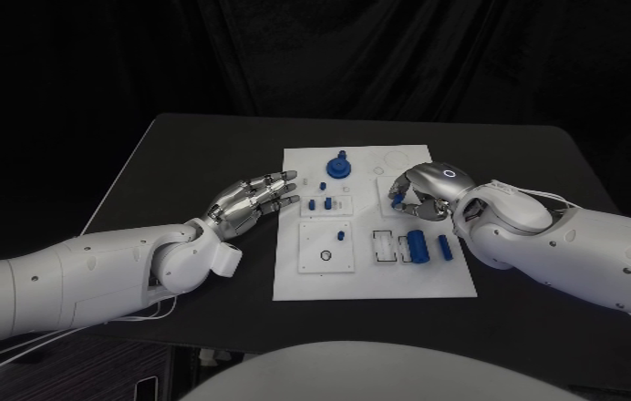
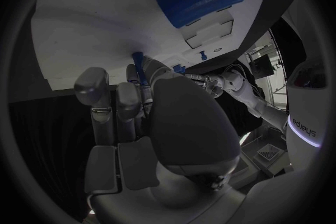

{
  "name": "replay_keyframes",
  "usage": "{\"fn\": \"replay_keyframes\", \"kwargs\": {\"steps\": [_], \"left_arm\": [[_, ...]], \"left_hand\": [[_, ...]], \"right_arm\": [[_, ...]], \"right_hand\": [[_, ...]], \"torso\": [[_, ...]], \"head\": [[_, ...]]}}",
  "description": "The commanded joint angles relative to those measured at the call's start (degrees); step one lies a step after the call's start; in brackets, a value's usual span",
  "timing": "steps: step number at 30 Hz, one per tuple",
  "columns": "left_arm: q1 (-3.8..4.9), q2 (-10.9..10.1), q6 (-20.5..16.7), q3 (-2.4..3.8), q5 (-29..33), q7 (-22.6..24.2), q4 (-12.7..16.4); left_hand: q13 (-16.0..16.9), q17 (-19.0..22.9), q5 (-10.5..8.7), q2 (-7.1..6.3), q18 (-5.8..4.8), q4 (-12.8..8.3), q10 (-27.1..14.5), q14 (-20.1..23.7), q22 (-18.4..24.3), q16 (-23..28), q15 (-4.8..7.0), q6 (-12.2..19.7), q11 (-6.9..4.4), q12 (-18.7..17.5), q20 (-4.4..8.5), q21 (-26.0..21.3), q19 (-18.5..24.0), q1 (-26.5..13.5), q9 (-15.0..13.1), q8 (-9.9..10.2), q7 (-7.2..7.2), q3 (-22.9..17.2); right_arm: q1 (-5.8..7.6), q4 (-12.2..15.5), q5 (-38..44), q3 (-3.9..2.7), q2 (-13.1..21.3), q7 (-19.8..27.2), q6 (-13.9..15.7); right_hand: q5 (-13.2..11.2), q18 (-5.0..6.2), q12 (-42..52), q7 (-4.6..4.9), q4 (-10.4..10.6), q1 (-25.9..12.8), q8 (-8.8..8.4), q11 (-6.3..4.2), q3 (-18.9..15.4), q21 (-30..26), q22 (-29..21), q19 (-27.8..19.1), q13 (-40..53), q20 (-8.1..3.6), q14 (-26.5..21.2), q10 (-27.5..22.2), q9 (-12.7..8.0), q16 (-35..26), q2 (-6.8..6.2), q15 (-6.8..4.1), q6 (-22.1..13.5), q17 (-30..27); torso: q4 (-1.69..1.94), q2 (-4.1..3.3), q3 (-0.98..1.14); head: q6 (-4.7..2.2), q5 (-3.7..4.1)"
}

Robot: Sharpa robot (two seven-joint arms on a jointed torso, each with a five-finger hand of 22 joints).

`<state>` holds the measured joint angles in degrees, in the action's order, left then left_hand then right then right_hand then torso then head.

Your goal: Assemble the parts on the task board

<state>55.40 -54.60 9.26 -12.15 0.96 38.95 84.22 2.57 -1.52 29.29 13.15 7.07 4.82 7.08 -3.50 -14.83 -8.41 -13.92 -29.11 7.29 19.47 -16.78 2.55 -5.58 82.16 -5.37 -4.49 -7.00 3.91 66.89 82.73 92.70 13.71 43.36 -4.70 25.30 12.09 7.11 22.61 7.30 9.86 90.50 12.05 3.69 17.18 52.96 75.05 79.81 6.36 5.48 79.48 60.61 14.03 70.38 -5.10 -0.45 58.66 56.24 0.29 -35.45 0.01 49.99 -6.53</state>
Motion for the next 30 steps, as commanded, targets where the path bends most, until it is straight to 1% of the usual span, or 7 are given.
{"fn": "replay_keyframes", "kwargs": {"steps": [1,8,12,17,19,24,30], "left_arm": [[-0.1,-0.02,0.74,0.05,0.0,6.2,0.14],[-0.13,-0.23,0.57,0.05,0.0,6.22,0.24],[-0.14,-0.33,0.47,0.05,0.0,6.2,0.29],[-0.14,-0.38,0.34,0.05,0.0,6.2,0.37],[-0.14,-0.36,0.31,0.05,0.0,6.19,0.38],[-0.14,-0.29,0.34,0.05,0.0,6.2,0.34],[-0.14,-0.1,0.37,0.05,0.0,6.16,0.26]], "left_hand": [[-0.05,-0.05,0.32,0.13,-0.65,-0.02,-0.22,-0.04,0.12,-0.15,-0.32,-0.31,-0.17,-0.31,-0.01,0.2,-0.49,-0.51,-0.12,-0.25,-0.56,-0.46],[-0.05,-0.06,0.33,0.13,-0.66,-0.04,-0.22,-0.05,0.07,-0.17,-0.33,-0.35,-0.18,-0.29,-0.01,0.21,-0.52,-0.53,-0.13,-0.27,-0.59,-0.51],[-0.05,-0.06,0.33,0.13,-0.66,-0.04,-0.22,-0.05,0.07,-0.17,-0.33,-0.35,-0.18,-0.29,-0.01,0.21,-0.52,-0.53,-0.13,-0.27,-0.59,-0.51],[-0.03,-0.07,0.34,0.11,-0.66,-0.07,-0.18,-0.08,0.01,-0.25,-0.33,-0.54,-0.19,-0.19,-0.01,0.23,-0.56,-0.56,-0.17,-0.32,-0.62,-0.56],[-0.03,-0.08,0.34,0.11,-0.66,-0.07,-0.17,-0.09,-0.02,-0.27,-0.33,-0.58,-0.19,-0.16,-0.01,0.23,-0.57,-0.56,-0.18,-0.33,-0.62,-0.57],[-0.03,-0.08,0.34,0.11,-0.66,-0.07,-0.17,-0.09,-0.02,-0.27,-0.33,-0.58,-0.19,-0.16,-0.01,0.23,-0.57,-0.56,-0.18,-0.33,-0.62,-0.57],[-0.03,-0.08,0.34,0.1,-0.66,-0.08,-0.17,-0.1,0.05,-0.27,-0.34,-0.55,-0.18,-0.19,-0.01,0.22,-0.55,-0.58,-0.17,-0.34,-0.63,-0.59]], "right_arm": [[-0.11,0.52,0.4,-0.08,0.28,0.34,3.2],[0.33,2.74,0.4,-0.32,1.62,-0.16,4.39],[1.75,4.84,0.4,-0.41,2.68,-0.72,4.12],[3.22,8.8,0.4,-0.43,4.36,-1.57,2.2],[3.59,11.6,0.4,-0.4,5.01,-1.87,0.49],[3.66,15.24,0.8,-0.21,4.75,-2.24,-2.48],[2.57,18.25,4.23,-0.04,2.29,-2.72,-5.69]], "right_hand": [[-0.35,-0.73,0.27,-0.01,-0.42,0.66,0.37,-0.09,0.07,0.28,6.63,0.13,0.21,-0.27,0.23,0.48,0.18,-0.08,0.39,-0.34,0.49,-0.08],[-0.74,-0.78,0.23,-0.04,-0.36,0.38,0.43,-0.12,0.08,0.44,6.66,0.18,0.34,-0.34,0.31,0.69,0.43,-0.15,0.28,-0.37,0.59,-0.06],[-0.74,-0.78,0.23,-0.04,-0.36,0.38,0.43,-0.12,0.08,0.44,6.66,0.18,0.34,-0.34,0.31,0.69,0.43,-0.15,0.28,-0.37,0.59,-0.06],[-1.1,-0.75,0.04,-0.06,-0.28,0.14,0.36,-0.11,0.11,0.25,6.6,0.12,0.4,-0.39,0.31,0.66,0.62,-0.33,0.15,-0.39,0.48,-0.23],[-1.27,-0.73,-0.17,-0.03,-0.18,-0.05,0.25,-0.04,0.15,0.0,6.54,0.03,0.39,-0.38,0.23,0.49,0.7,-0.52,0.1,-0.35,0.29,-0.45],[-1.43,-0.74,-0.49,0.02,-0.09,-0.25,0.04,0.04,0.21,-0.09,6.52,-0.04,0.38,-0.36,0.19,0.28,0.82,-0.65,-0.04,-0.28,-0.04,-0.5],[-1.5,-0.68,-0.67,0.05,-0.08,-0.35,-0.04,0.1,0.24,-0.44,6.44,-0.16,0.38,-0.34,0.16,0.17,0.89,-0.75,-0.16,-0.23,-0.16,-0.58]], "torso": [[0.01,0.02,-0.01],[-0.03,0.02,0.01],[-0.02,0.01,0.0],[0.07,0.0,-0.01],[0.03,0.01,-0.02],[0.13,-0.03,-0.07],[0.12,-0.06,-0.07]], "head": [[0.01,-0.05],[0.01,-0.3],[0.01,-0.41],[0.01,-0.47],[0.01,-0.52],[0.01,-0.35],[0.01,-0.43]]}}
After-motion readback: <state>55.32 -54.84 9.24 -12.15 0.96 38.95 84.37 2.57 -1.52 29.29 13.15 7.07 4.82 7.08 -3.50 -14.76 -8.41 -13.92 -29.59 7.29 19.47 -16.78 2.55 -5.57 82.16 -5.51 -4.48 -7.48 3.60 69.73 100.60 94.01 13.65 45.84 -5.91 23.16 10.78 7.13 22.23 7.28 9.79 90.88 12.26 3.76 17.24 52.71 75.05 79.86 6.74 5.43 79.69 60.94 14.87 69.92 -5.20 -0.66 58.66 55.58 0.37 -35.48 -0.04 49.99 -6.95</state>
